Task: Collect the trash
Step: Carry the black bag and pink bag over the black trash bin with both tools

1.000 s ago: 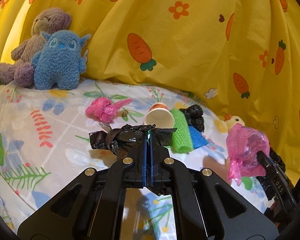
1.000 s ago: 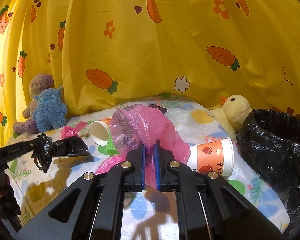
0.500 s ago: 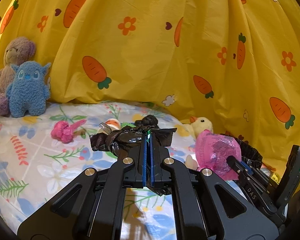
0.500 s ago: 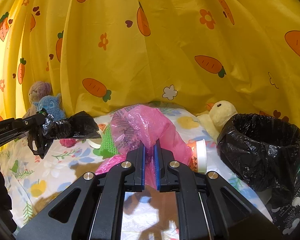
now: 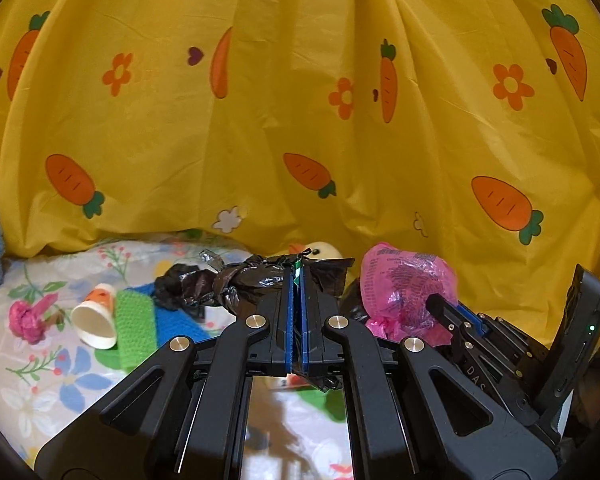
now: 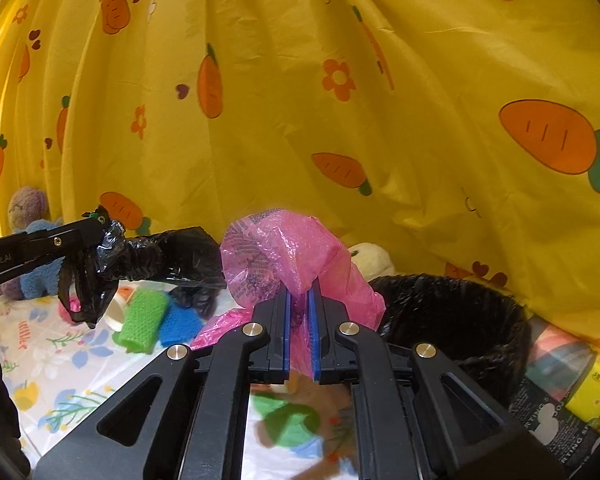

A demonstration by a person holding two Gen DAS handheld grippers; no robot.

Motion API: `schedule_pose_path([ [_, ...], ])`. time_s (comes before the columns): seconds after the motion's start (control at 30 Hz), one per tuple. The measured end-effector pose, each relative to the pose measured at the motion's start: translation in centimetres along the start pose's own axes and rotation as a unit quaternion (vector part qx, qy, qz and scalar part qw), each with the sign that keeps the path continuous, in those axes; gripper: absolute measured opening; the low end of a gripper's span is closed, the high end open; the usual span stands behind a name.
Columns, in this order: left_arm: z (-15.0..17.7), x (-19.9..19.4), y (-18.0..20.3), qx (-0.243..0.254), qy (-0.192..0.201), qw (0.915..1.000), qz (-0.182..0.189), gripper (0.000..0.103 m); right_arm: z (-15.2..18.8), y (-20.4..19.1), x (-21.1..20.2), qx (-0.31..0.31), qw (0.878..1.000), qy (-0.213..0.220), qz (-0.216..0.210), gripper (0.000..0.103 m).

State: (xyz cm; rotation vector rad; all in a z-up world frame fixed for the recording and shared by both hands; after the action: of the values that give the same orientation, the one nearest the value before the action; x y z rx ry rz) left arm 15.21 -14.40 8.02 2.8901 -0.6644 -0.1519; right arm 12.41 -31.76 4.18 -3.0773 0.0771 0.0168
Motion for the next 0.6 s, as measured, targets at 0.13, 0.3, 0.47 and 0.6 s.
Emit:
schedule_pose_path([
  [0.13, -0.1, 3.1, 3.2, -0.002, -0.001, 0.9991, 0.042, 0.002, -0.7, 3.7, 0.9, 0.001, 0.999, 0.005, 0.048, 0.009],
  [0.3, 0.5, 6.2, 6.4, 0.001, -0.006, 0.9966, 0.083, 0.002, -0.8, 6.9, 1.2, -0.001, 0.996, 0.004, 0.086, 0.009],
  [0.47, 1.5, 8.7, 8.4, 0.005, -0.013, 0.9945, 0.104, 0.002, -0.7, 9.1, 1.6, -0.005, 0.994, 0.001, 0.109, 0.009],
  [0.6, 2.6, 10.4, 9.2, 0.004, -0.025, 0.9936, 0.110, 0.002, -0.5, 10.1, 2.0, -0.006, 0.993, -0.003, 0.120, 0.009],
])
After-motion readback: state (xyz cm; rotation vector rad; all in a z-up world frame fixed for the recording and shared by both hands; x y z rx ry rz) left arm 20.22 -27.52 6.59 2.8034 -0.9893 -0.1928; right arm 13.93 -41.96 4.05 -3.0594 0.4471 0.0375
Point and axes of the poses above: each gripper's, at about its wrist camera, not at the fingertips, and x roughly the way its jaws point, y to its right, z to its underside, the point moved 4 cm from there along x, roughly the way its jaws point, and after that the axes turned 14 degrees about y, right-handed, at the moved point
